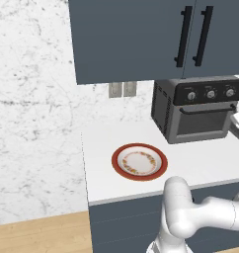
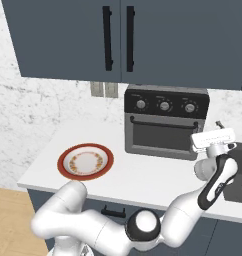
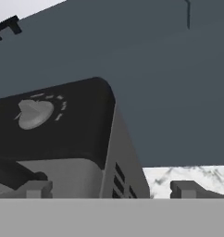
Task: Pick up the kebab skewer and baguette bread, and place them inside the toaster oven. Close the toaster oven door and start by setting the timer.
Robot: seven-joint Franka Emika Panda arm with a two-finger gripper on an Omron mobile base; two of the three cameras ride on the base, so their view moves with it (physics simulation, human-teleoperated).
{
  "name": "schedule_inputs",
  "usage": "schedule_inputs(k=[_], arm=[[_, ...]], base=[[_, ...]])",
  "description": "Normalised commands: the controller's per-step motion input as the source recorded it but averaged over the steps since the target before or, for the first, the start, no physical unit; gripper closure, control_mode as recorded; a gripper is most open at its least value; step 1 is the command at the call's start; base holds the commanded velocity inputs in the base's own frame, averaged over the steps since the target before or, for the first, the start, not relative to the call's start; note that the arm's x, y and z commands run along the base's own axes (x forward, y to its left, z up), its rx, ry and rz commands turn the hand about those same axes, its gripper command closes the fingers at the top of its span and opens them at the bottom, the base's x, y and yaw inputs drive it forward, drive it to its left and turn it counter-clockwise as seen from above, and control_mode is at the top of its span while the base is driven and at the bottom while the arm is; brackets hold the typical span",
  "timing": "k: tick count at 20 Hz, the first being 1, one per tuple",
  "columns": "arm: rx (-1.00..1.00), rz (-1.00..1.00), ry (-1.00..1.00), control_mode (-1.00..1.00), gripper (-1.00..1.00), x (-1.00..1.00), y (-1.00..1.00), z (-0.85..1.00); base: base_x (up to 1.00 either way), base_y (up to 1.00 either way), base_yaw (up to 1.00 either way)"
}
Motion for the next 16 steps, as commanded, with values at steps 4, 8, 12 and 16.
schedule_inputs(k=[4,8,12,16], arm=[[0.0,0.0,0.0,-1.0,-1.0,0.05,0.0,0.0],[0.0,0.0,0.0,-1.0,-1.0,-0.07,-0.08,0.0],[0.0,0.0,0.0,-1.0,-1.0,-0.17,-0.12,0.09],[0.01,0.0,0.0,-1.0,-1.0,-0.16,-0.13,0.14]], base=[[0.0,0.0,0.0],[0.0,0.0,0.0],[0.0,0.0,0.0],[0.0,0.0,0.0]])
